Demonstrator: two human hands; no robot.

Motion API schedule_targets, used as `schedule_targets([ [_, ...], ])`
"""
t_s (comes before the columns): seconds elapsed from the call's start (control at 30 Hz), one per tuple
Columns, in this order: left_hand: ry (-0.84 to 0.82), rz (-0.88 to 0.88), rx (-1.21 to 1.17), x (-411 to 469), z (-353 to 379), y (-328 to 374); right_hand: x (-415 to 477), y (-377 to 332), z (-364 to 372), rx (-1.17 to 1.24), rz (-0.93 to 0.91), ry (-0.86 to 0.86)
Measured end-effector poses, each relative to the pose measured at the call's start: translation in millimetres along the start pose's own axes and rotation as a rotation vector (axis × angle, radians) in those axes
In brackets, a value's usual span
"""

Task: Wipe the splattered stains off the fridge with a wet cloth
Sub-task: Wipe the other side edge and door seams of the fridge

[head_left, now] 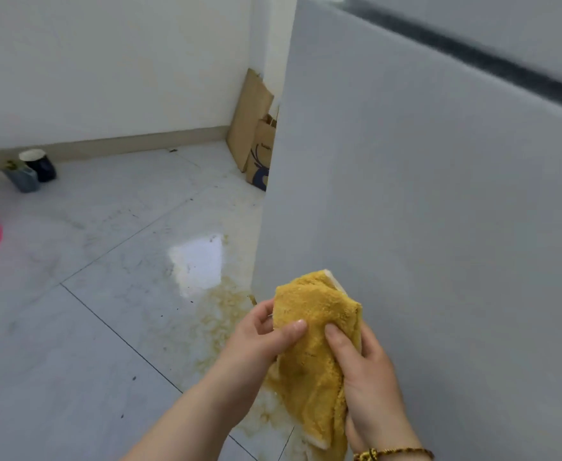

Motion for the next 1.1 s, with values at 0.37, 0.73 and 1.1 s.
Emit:
schedule_targets([
  [0.37, 0.112, 0.087, -0.089, -66, -14, 269, -60, -242, 154, -0.285, -0.157, -0.196],
  [0.73, -0.047, 0.331, -0.116, -138, 8, 481, -136, -445, 235, -0.401, -0.371, -0.351],
  [1.1, 0.244, 0.587, 0.086, -108, -23, 543, -131, -481, 293, -0.344, -0.533, -0.074],
])
Point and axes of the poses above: each hand's wrist, its own x-axis towards the middle knuckle, its own z-axis out of the palm, y = z × x, the point moved 2 cm from there along x, towards the middle knuckle, and after that the axes turned 8 degrees about y, right-handed, at the moved point
